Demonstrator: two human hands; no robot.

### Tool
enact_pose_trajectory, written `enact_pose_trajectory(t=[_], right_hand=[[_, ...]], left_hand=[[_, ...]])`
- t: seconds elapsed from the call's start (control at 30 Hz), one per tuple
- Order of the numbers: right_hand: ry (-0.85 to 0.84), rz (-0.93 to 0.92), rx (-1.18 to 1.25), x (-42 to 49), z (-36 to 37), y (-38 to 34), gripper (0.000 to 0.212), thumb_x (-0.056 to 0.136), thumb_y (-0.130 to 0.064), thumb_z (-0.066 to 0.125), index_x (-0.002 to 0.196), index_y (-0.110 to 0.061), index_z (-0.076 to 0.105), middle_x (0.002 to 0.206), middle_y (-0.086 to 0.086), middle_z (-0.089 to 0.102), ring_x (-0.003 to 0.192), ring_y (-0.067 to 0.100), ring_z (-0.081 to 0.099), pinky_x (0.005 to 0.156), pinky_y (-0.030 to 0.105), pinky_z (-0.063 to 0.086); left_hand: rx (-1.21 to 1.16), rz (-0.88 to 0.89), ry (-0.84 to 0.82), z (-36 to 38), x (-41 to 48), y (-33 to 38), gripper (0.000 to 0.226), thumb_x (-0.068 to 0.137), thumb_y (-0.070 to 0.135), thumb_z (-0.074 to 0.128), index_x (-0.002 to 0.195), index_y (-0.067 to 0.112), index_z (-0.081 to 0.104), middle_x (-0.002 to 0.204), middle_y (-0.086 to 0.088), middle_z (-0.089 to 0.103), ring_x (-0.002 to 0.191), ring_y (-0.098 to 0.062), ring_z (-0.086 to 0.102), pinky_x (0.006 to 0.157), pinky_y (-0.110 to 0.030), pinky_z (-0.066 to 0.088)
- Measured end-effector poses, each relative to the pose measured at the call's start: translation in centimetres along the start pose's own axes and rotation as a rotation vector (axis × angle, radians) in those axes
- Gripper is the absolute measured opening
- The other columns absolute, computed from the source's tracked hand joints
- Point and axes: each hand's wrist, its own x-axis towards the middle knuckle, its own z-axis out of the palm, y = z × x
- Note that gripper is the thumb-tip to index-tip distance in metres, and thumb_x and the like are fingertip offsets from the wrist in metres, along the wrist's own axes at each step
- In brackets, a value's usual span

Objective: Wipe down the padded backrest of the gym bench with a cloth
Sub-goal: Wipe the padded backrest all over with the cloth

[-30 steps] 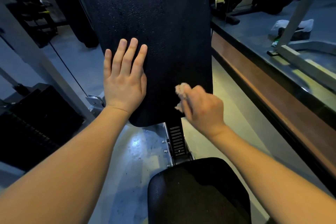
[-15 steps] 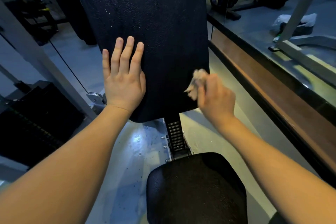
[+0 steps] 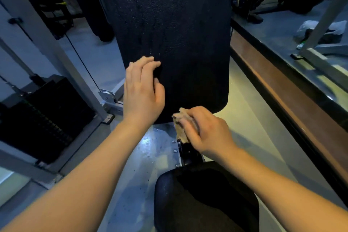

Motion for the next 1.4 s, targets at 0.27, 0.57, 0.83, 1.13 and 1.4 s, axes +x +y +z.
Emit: enact_pose_trajectory(t=[0.27, 0.57, 0.83, 1.13, 1.4], right_hand=[[-0.012, 0.572, 0.854, 3.7, -2.0, -0.2, 0.012, 0.104, -0.037, 0.054, 0.105, -0.029, 0.063, 0.097, -0.003, 0.072, 0.089, 0.013, 0.07, 0.076, 0.042, 0.059], [-0.098, 0.599, 1.022, 5.4, -2.4, -0.2, 0.029, 0.1, -0.028, 0.066, 0.128, -0.024, 0.065, 0.104, 0.007, 0.076, 0.092, 0.013, 0.072, 0.077, 0.028, 0.058], [-0.137, 0.485, 0.832, 6.3, -2.7, -0.5, 0.006, 0.098, -0.021, 0.067, 0.095, -0.025, 0.064, 0.078, -0.008, 0.062, 0.066, 0.006, 0.053, 0.065, 0.025, 0.047], [-0.044, 0.368, 0.839, 7.4, -3.6, -1.0, 0.025, 0.095, -0.013, 0.072, 0.112, -0.03, 0.068, 0.102, -0.008, 0.074, 0.091, 0.014, 0.071, 0.083, 0.028, 0.058], [0.251, 0.047, 0.394, 14.5, -5.4, -3.3, 0.028, 0.096, -0.015, 0.066, 0.122, -0.022, 0.057, 0.097, -0.007, 0.059, 0.081, 0.006, 0.057, 0.072, 0.017, 0.046]], left_hand=[[-0.6, -0.486, -0.35, -0.9, -2.3, 4.9, 0.006, 0.096, 0.03, 0.064, 0.1, 0.027, 0.062, 0.091, 0.006, 0.066, 0.083, -0.01, 0.065, 0.068, -0.018, 0.052], [-0.559, -0.545, -0.325, -0.8, -0.7, 3.0, 0.01, 0.096, 0.025, 0.067, 0.086, 0.022, 0.066, 0.079, 0.005, 0.068, 0.075, -0.012, 0.065, 0.068, -0.027, 0.053], [-0.417, -0.477, -0.335, -1.5, -0.5, 3.0, 0.012, 0.105, 0.019, 0.046, 0.093, 0.018, 0.048, 0.071, 0.006, 0.05, 0.059, -0.004, 0.045, 0.054, -0.017, 0.039], [-0.833, -0.589, -0.439, -4.0, 0.7, 3.5, 0.042, 0.094, 0.015, 0.069, 0.132, 0.027, 0.055, 0.099, -0.01, 0.071, 0.077, -0.016, 0.068, 0.069, -0.03, 0.056], [-0.32, -0.296, -0.056, -5.2, 9.3, 2.6, 0.015, 0.083, 0.017, 0.077, 0.091, 0.021, 0.065, 0.082, 0.009, 0.066, 0.073, -0.004, 0.061, 0.066, -0.022, 0.05]])
